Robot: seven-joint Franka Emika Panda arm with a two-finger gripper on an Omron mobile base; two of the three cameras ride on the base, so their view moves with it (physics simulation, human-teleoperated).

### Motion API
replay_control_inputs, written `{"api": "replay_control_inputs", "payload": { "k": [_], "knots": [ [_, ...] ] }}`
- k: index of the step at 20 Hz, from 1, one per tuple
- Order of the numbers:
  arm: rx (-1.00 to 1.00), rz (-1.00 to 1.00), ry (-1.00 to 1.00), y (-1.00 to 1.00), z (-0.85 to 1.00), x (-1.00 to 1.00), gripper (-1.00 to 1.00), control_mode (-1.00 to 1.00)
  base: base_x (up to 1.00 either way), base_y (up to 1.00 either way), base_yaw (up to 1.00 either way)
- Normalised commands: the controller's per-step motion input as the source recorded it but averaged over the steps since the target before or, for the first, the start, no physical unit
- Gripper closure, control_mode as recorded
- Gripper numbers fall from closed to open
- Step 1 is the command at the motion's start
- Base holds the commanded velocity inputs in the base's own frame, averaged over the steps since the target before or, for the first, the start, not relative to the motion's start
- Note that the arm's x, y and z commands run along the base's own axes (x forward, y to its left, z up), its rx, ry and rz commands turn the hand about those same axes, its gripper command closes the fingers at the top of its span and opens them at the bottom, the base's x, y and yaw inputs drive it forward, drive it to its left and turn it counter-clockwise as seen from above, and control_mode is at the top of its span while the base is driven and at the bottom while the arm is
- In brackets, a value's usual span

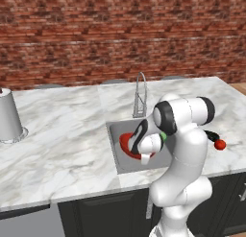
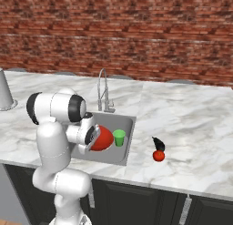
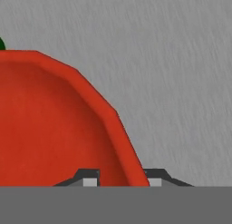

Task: Remove the tomato and eggplant from the sink. Then move the bowl and cup from the counter to the sink for washing.

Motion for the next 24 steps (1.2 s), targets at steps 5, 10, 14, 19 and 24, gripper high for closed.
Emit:
{"api": "replay_control_inputs", "payload": {
  "k": [5,10,14,19,24],
  "knots": [
    [0.0,0.0,0.01,0.06,-0.14,0.02,1.0,-1.0,0.0,0.0,0.0],
    [0.0,0.0,0.0,0.05,-0.1,0.03,1.0,-1.0,0.0,0.0,0.0],
    [0.0,0.01,0.0,0.08,-0.08,0.03,1.0,-1.0,0.0,0.0,0.0],
    [0.0,0.01,0.0,0.1,-0.1,0.01,1.0,-1.0,0.0,0.0,0.0],
    [0.0,0.01,0.02,0.13,-0.1,0.03,1.0,-1.0,0.0,0.0,0.0]
  ]
}}
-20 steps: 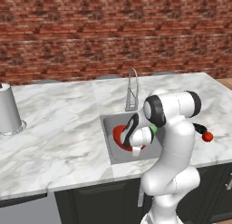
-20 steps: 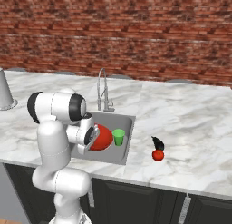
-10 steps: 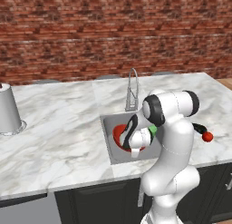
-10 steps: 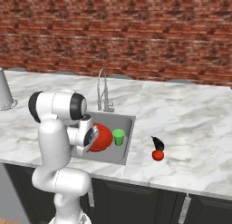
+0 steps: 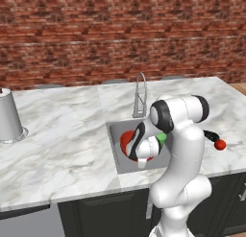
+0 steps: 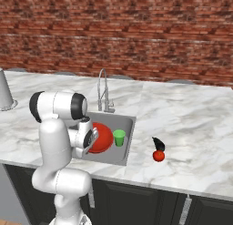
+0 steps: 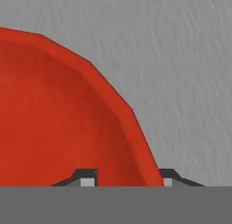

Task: Remove the tomato and eggplant from the sink. Then move the bowl and cup from the counter to the sink for washing.

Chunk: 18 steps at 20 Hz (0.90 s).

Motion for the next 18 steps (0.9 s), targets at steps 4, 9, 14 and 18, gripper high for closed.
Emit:
{"api": "replay_control_inputs", "payload": {
  "k": [4,9,14,18],
  "knots": [
    [0.0,0.02,0.02,0.07,-0.08,0.05,1.0,-1.0,0.0,0.0,0.0],
    [0.0,0.03,0.0,0.05,-0.01,0.03,-1.0,-1.0,0.0,0.0,0.0],
    [0.0,0.03,0.03,0.02,0.04,0.0,-1.0,-1.0,0.0,0.0,0.0],
    [0.0,0.01,0.04,0.13,0.08,-0.02,-1.0,-1.0,0.0,0.0,0.0]
  ]
}}
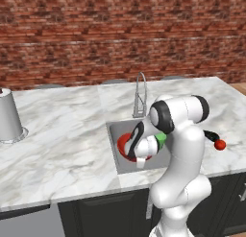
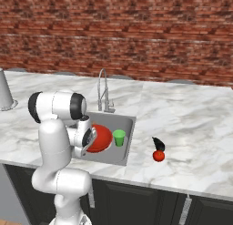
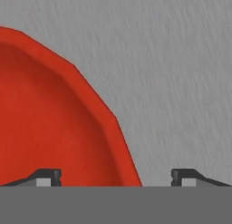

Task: Remove the tomato and eggplant from the sink. Then move the bowl and cup from the counter to the sink for washing.

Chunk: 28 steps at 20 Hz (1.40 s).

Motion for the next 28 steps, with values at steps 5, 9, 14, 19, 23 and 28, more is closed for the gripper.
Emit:
{"api": "replay_control_inputs", "payload": {
  "k": [5,9,14,19,23,28],
  "knots": [
    [0.0,0.02,0.0,0.07,0.18,-0.04,-1.0,-1.0,0.0,0.0,0.0],
    [0.0,0.02,0.0,0.04,0.25,-0.08,-1.0,-1.0,0.0,0.0,0.0],
    [0.0,0.0,0.01,0.0,0.28,-0.16,-1.0,-1.0,0.0,0.0,0.0],
    [0.0,0.0,0.01,0.0,0.29,-0.18,-1.0,-1.0,0.0,0.0,0.0],
    [0.0,0.01,0.05,0.0,0.32,-0.09,-1.0,-1.0,0.0,0.0,0.0],
    [0.0,0.01,0.0,0.0,0.36,-0.12,-1.0,-1.0,0.0,0.0,0.0]
  ]
}}
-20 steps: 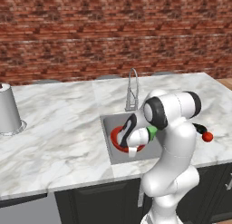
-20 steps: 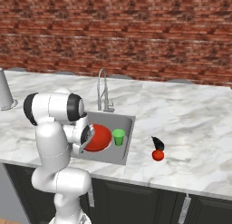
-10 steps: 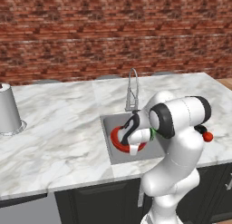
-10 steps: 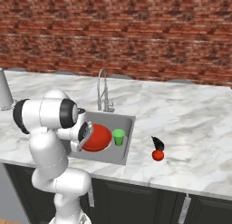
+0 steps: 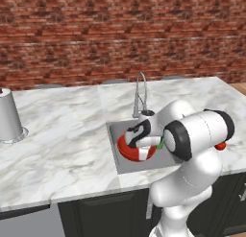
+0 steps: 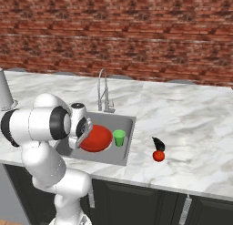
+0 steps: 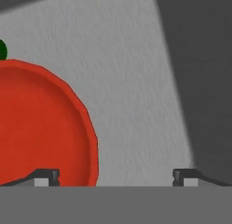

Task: Remove the tomato and eggplant from the sink. Then move the bowl and cup from the counter to the sink for washing.

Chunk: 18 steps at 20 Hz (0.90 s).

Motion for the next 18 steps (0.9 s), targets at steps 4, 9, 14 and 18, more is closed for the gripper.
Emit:
{"api": "replay_control_inputs", "payload": {
  "k": [4,9,14,18],
  "knots": [
    [0.0,0.01,0.0,0.0,0.3,-0.22,-1.0,-1.0,0.0,0.0,0.0],
    [0.0,0.03,0.0,0.0,0.27,-0.28,-1.0,-1.0,0.0,0.0,0.0],
    [0.0,0.05,0.0,-0.01,0.28,-0.3,-1.0,-1.0,0.0,0.0,0.0],
    [0.0,0.12,0.0,-0.02,0.34,-0.32,-1.0,-1.0,0.0,0.0,0.0]
  ]
}}
